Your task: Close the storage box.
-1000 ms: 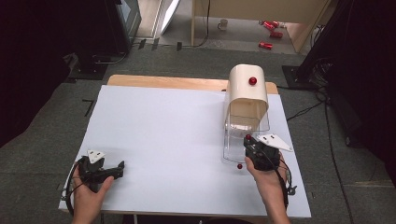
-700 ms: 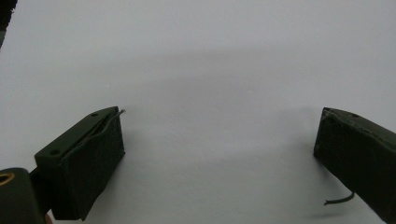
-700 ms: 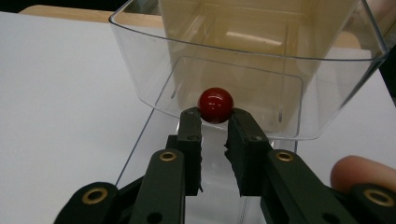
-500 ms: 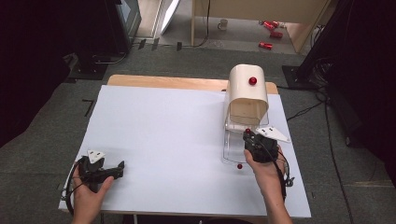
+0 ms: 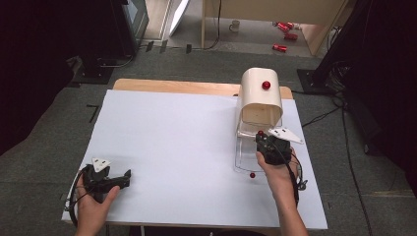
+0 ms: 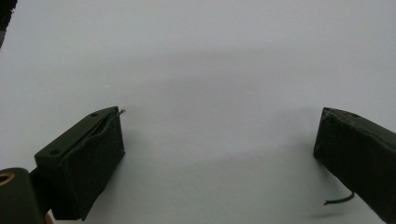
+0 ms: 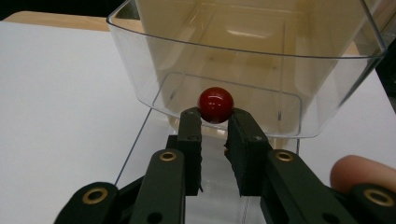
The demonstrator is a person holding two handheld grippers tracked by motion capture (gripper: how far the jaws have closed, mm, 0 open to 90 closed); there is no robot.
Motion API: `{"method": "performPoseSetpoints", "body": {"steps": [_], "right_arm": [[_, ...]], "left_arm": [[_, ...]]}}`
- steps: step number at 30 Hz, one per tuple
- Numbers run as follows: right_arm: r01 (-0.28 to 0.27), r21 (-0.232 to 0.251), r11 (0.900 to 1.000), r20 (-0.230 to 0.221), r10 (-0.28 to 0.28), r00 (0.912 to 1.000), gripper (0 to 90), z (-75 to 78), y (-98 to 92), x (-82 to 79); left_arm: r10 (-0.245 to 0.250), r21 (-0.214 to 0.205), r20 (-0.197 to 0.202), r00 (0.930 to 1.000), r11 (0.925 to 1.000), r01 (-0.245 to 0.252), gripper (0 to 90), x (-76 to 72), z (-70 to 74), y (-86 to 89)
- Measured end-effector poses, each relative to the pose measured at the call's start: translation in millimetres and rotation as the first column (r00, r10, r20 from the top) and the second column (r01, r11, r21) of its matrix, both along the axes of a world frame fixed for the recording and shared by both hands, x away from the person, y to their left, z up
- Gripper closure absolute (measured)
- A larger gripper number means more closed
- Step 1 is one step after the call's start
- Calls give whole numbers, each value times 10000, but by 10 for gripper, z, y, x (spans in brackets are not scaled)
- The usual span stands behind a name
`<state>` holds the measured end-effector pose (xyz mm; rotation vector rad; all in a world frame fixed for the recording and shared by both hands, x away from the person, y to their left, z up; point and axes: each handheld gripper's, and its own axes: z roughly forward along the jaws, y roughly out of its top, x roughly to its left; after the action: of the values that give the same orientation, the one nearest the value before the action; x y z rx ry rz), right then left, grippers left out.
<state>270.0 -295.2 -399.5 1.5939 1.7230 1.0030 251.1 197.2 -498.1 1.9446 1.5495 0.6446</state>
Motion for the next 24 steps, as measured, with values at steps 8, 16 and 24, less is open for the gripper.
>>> {"method": "performPoseSetpoints", "body": {"steps": [8,16,24], "right_arm": [[66,-48,10000,0,-66,10000,770,-2,0,72],[138,-89,9999,-8,-138,9999,772,-4,2,137],[204,-108,9997,-50,-205,9998,772,1,-1,197]], "left_arm": [[-3,0,-1,10000,10000,3,16,0,0,0],[-4,1,-2,10000,10000,4,16,0,0,0],[-11,7,-5,10000,10000,11,16,0,0,1]]}}
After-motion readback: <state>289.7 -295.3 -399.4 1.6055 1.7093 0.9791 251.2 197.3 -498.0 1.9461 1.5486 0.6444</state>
